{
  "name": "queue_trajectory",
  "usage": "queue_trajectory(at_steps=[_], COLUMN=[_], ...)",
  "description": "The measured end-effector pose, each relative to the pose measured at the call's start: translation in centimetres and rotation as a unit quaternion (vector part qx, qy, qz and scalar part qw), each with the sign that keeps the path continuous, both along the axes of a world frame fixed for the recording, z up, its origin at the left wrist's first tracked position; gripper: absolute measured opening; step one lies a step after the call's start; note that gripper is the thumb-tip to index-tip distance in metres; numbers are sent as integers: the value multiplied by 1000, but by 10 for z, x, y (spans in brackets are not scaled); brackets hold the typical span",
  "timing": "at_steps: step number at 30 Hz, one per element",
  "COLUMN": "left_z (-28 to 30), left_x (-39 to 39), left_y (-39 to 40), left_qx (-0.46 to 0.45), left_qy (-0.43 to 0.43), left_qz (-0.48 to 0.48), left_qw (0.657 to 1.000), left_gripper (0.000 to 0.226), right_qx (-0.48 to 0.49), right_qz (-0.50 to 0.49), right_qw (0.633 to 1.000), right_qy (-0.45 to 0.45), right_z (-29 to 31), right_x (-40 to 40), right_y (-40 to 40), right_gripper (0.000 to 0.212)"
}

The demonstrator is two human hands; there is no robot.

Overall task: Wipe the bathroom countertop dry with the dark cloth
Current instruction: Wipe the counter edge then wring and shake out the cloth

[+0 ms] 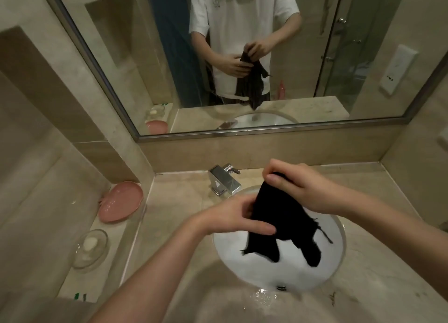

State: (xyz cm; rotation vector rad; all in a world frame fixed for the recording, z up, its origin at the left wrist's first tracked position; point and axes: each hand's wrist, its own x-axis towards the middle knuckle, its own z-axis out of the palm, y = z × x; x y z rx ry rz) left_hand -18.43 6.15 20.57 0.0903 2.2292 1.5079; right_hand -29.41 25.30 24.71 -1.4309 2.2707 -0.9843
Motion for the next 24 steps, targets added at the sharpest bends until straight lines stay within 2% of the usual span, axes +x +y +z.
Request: queue_trajectory(at_steps=[2, 7, 9, 10, 12, 14, 16, 19, 21, 24], left_z=[-11, -23, -20, -19, -14, -11, -10, -15, -18, -22], left_x=[-5, 0, 1, 2, 5, 10, 13, 20, 26, 32], left_y=[18, 19, 21, 22, 22, 20, 16, 5, 2, -2], left_qx=[-15, -21, 1, 23, 83, 163, 237, 282, 292, 336], left_qy=[-18, -34, -47, -56, -64, -75, -103, -126, -126, -137], left_qz=[20, 62, 55, 57, 90, 151, 225, 260, 251, 245], left_qw=[1000, 997, 997, 997, 990, 972, 940, 915, 914, 899], left_gripper=[45, 55, 44, 38, 29, 22, 24, 37, 40, 46], right_qx=[47, 111, 126, 103, -14, -115, -111, -111, -125, -144], right_qz=[10, -33, -40, -55, -117, -178, -201, -148, -110, -107], right_qw=[999, 989, 987, 992, 983, 915, 863, 776, 761, 782], right_qy=[22, 93, 87, 48, -138, -345, -450, -603, -627, -597], right_z=[1, 1, -6, -11, -26, -48, -82, -119, -129, -129], right_x=[-1, -13, -15, -15, -15, -8, 5, 36, 52, 65], right_y=[-6, 2, 1, -1, 0, 6, 18, 25, 21, 8], right_gripper=[14, 12, 15, 16, 25, 57, 81, 83, 89, 97])
